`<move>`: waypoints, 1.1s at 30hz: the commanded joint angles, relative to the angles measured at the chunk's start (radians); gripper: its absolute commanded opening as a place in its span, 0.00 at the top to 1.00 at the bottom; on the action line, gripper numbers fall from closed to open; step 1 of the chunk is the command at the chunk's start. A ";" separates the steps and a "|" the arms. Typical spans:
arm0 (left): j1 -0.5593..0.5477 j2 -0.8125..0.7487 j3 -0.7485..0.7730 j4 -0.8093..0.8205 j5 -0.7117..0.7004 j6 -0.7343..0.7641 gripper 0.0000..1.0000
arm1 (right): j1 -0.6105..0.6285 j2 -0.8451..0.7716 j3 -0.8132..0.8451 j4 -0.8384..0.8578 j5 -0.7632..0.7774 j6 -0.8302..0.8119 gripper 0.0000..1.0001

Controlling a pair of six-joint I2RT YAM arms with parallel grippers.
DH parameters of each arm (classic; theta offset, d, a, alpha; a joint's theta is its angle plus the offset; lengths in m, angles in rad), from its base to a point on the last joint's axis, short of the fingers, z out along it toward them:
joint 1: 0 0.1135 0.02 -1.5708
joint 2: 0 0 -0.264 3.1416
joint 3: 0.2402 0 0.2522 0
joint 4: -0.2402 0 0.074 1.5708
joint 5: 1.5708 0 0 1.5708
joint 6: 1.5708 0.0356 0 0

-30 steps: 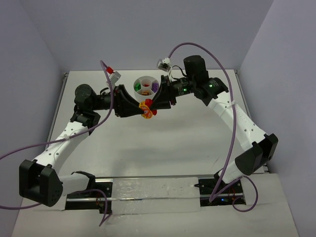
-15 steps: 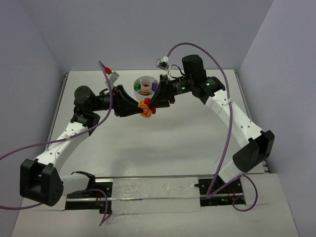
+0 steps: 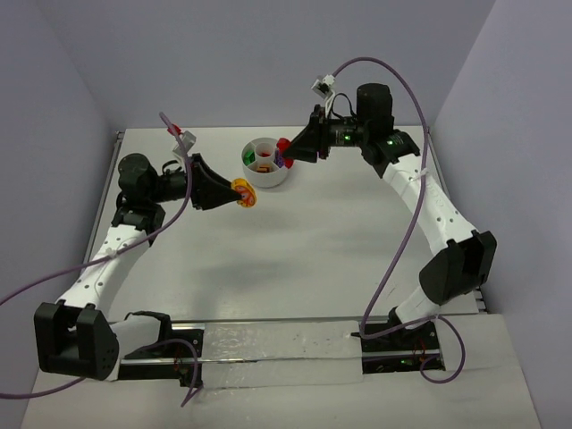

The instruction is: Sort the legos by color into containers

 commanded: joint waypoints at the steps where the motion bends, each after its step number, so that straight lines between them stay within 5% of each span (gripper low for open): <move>1: 0.047 -0.005 0.043 -0.075 0.006 0.091 1.00 | 0.015 0.091 -0.025 0.299 0.232 0.093 1.00; 14: 0.173 0.078 0.172 -0.163 -0.119 0.168 1.00 | 0.112 0.361 0.043 0.552 0.727 -0.038 1.00; 20: 0.182 0.109 0.190 -0.159 -0.134 0.195 1.00 | 0.112 0.453 0.024 0.724 0.780 -0.058 1.00; 33: 0.185 0.174 0.222 -0.173 -0.132 0.234 1.00 | 0.112 0.565 0.075 0.767 0.744 -0.038 1.00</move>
